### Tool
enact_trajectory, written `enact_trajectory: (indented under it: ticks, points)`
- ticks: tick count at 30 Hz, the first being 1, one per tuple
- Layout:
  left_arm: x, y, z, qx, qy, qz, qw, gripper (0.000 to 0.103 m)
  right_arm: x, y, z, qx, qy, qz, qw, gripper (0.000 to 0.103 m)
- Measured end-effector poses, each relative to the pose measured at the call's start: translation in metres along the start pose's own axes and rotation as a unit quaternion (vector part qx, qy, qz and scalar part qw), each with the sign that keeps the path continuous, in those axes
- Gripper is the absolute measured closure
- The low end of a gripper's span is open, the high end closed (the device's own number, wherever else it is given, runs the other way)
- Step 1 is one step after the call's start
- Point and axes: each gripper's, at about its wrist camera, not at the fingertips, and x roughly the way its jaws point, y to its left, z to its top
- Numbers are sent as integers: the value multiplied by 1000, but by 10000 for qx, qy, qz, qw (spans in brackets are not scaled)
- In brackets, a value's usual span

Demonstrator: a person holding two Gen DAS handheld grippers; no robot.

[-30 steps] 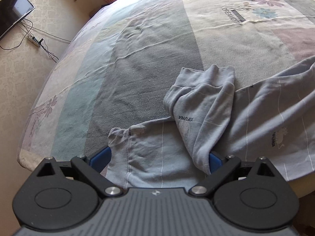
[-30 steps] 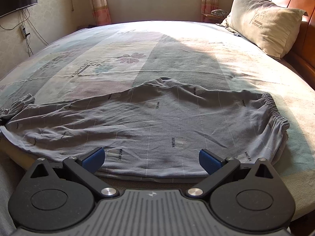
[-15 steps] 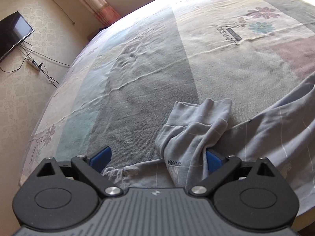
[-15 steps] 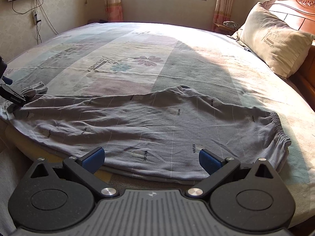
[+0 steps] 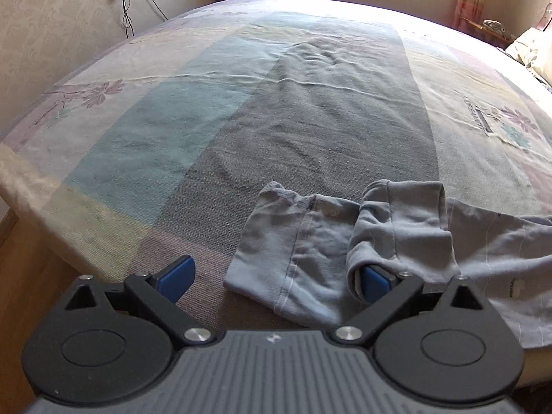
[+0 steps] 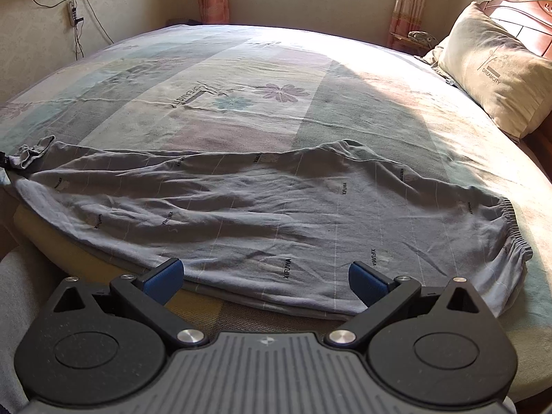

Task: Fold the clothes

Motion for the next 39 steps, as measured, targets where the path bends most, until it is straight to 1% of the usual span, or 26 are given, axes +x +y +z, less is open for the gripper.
enact_trajectory:
  ticks: [1, 3, 4, 5, 7, 11, 12, 13, 14, 15, 16, 17, 18, 19, 20, 21, 24, 26, 28, 30, 32, 33, 35, 37, 38, 39]
  points:
    - [-2, -4, -3, 149, -100, 22, 9998, 6, 1, 2, 0, -24, 13, 8, 10000, 0]
    - [-8, -18, -9, 660, -325, 87, 9973, 6, 1, 4, 1, -41, 24, 7, 10000, 0]
    - [-11, -29, -13, 1053, -508, 137, 9931, 6, 2, 4, 2, -37, 30, -2, 10000, 0]
    - [-13, -37, -16, 1309, -623, 165, 9893, 6, 2, 5, 2, -28, 41, -10, 10000, 0]
    - [-15, -57, -19, 1981, -889, 230, 9759, 6, 4, 5, 3, -10, 60, -5, 10000, 0]
    - [-13, -68, -13, 2070, -1071, 402, 9716, 6, 6, 10, 5, -46, 94, 12, 9999, 0]
    - [-14, -56, -10, 1632, -1033, 279, 9808, 6, 6, 11, 5, -73, 99, 15, 9999, 0]
    - [-14, -45, -7, 1187, -992, 153, 9878, 6, 6, 13, 6, -98, 100, 18, 9999, 0]
    - [-15, -33, -4, 739, -949, 27, 9927, 6, 5, 14, 6, -122, 98, 22, 9999, 0]
    - [-14, -16, -4, 138, -855, -200, 9960, 6, 5, 15, 6, -140, 98, 24, 9999, 0]
    - [-12, -2, -5, -318, -768, -393, 9958, 6, 6, 15, 6, -147, 101, 24, 9998, 0]
    - [-9, 14, -9, -805, -652, -592, 9929, 6, 7, 15, 7, -140, 110, 28, 9998, 0]
    - [-5, 30, -14, -1290, -535, -790, 9870, 6, 8, 15, 7, -126, 129, 34, 9998, 0]
    - [-1, 46, -18, -1770, -416, -986, 9784, 6, 9, 16, 7, -117, 144, 41, 9998, 0]
    - [1, 53, -22, -1918, -349, -1036, 9753, 6, 9, 16, 8, -126, 150, 52, 9998, 0]
    - [2, 56, -25, -1911, -309, -1048, 9755, 6, 10, 18, 8, -149, 151, 64, 9998, 0]
    - [-2, 47, -32, -1278, -264, -792, 9883, 6, 11, 21, 9, -221, 150, 100, 9996, 0]
    - [-5, 39, -35, -834, -264, -638, 9941, 6, 12, 24, 9, -258, 152, 121, 9995, 0]
    - [-9, 30, -36, -327, -288, -467, 9980, 6, 12, 26, 9, -279, 159, 145, 9994, 0]
    - [-14, 16, -37, 297, -412, -234, 9984, 6, 12, 27, 9, -288, 166, 164, 9993, 0]
    - [-17, 1, -38, 953, -512, 5, 9941, 6, 12, 28, 8, -290, 170, 174, 9993, 0]
    - [-18, -7, -40, 1281, -594, 134, 9899, 6, 12, 28, 8, -289, 170, 176, 9993, 0]
    - [-20, -24, -45, 1932, -757, 393, 9774, 6, 12, 28, 8, -283, 159, 181, 9993, 0]
    - [-22, -40, -48, 2501, -976, 670, 9610, 6, 11, 28, 7, -276, 145, 186, 9993, 0]
    - [-22, -45, -49, 2641, -1045, 715, 9562, 6, 11, 28, 7, -275, 142, 184, 9994, 0]
    - [-23, -48, -50, 2766, -1086, 678, 9524, 6, 10, 28, 6, -273, 146, 177, 9994, 0]
